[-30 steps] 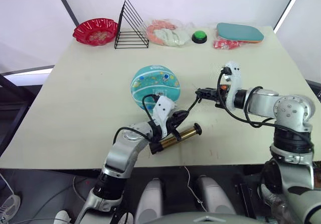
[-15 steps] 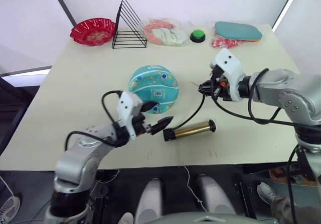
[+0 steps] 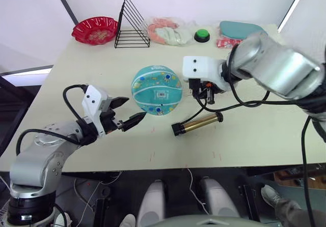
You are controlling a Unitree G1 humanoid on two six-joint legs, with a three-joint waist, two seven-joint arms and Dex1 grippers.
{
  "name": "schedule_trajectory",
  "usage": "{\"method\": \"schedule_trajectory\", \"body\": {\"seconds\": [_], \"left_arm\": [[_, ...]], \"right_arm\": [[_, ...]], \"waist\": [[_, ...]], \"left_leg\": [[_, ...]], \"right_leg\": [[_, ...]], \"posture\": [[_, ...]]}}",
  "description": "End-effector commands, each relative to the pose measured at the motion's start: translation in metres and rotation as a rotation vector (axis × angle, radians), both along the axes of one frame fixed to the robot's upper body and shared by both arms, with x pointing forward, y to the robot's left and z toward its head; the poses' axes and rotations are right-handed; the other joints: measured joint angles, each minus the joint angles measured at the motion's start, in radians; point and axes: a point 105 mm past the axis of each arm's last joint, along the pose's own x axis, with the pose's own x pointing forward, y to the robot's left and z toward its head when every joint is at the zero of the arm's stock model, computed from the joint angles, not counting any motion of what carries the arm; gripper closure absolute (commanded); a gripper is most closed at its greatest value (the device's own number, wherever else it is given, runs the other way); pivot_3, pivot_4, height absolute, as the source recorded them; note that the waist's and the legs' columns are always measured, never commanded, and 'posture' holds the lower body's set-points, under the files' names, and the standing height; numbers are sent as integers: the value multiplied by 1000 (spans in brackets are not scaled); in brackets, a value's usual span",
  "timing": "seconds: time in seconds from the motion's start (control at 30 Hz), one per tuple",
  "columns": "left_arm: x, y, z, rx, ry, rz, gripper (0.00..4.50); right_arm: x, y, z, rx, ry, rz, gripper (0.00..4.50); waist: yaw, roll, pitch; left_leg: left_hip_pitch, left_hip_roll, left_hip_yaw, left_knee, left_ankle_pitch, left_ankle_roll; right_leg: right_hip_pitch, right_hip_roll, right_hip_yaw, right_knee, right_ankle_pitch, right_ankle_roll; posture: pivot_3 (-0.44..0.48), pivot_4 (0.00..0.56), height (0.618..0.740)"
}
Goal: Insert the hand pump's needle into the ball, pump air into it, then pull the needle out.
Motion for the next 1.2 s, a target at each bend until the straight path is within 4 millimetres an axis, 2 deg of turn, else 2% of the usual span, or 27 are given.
{"method": "schedule_trajectory", "body": {"seconds": [0.03, 0.3, 0.4, 0.5, 0.6, 0.7, 0.77, 0.93, 1.0, 1.2], "left_arm": [[13, 11, 9, 57, -20, 65, 0], [42, 19, 20, -3, 29, 166, 0], [58, 16, 23, -1, 52, 170, 0], [70, 12, 18, 30, 66, 174, 0], [79, 3, 11, 9, 100, 175, 809], [80, -10, 6, 1, 113, 173, 2198], [78, -16, 3, -20, 126, 198, 2958], [75, -23, 2, -49, 140, 280, 4197], [73, -29, 4, -69, 138, 302, 4484], [69, -39, 2, -88, 138, 319, 4495]], "right_arm": [[6, 6, 6, -62, -58, 56, 4199], [7, 28, 2, -38, -56, 58, 4199], [4, 37, 0, -10, -42, 53, 4199], [5, 41, -3, -5, -37, 48, 4199], [7, 46, -6, -2, -37, 39, 4199], [9, 50, -7, 4, -45, 30, 4199], [12, 52, -10, -6, -66, 19, 4199], [16, 52, -16, -31, -92, 11, 4199], [17, 51, -17, -39, -101, 6, 4199], [21, 50, -24, -78, -126, 11, 4199]], "waist": [[1, 0, 0], [0, 0, 0], [2, 0, 0], [2, 0, 0], [2, 0, 0], [2, -1, 0], [2, 0, 0], [4, -1, 0], [4, -1, 0], [3, -1, 0]], "left_leg": [[0, 0, 0, 0, 0, 0], [-2, 0, 0, 0, 0, 0], [-2, -1, -1, 0, 0, 0], [-3, -1, -1, 1, 0, 0], [-3, -1, -1, 1, 0, 0], [-4, -1, -1, 2, 0, 0], [-4, -1, -2, 2, 0, 0], [-4, -1, -4, 7, 0, 0], [-4, -1, -5, 9, 0, 0], [-1, -1, -6, 9, 0, -1]], "right_leg": [[0, 0, 0, 0, 0, 0], [-2, 0, 0, 1, 2, -3], [-2, 0, 0, 2, 2, -3], [-2, 0, 0, 2, 3, -3], [-2, -1, 0, 3, 3, -3], [-2, 0, -1, 3, 3, -3], [-2, 0, -1, 3, 3, -3], [0, 0, -3, 5, 3, -3], [1, 0, -4, 5, 3, -2], [4, 0, -4, 6, 4, -2]], "posture": [[0, 150, 740], [0, 150, 740], [0, 150, 740], [0, 150, 740], [0, 150, 740], [0, 150, 740], [0, 150, 740], [0, 150, 740], [0, 150, 740], [0, 150, 740]]}}
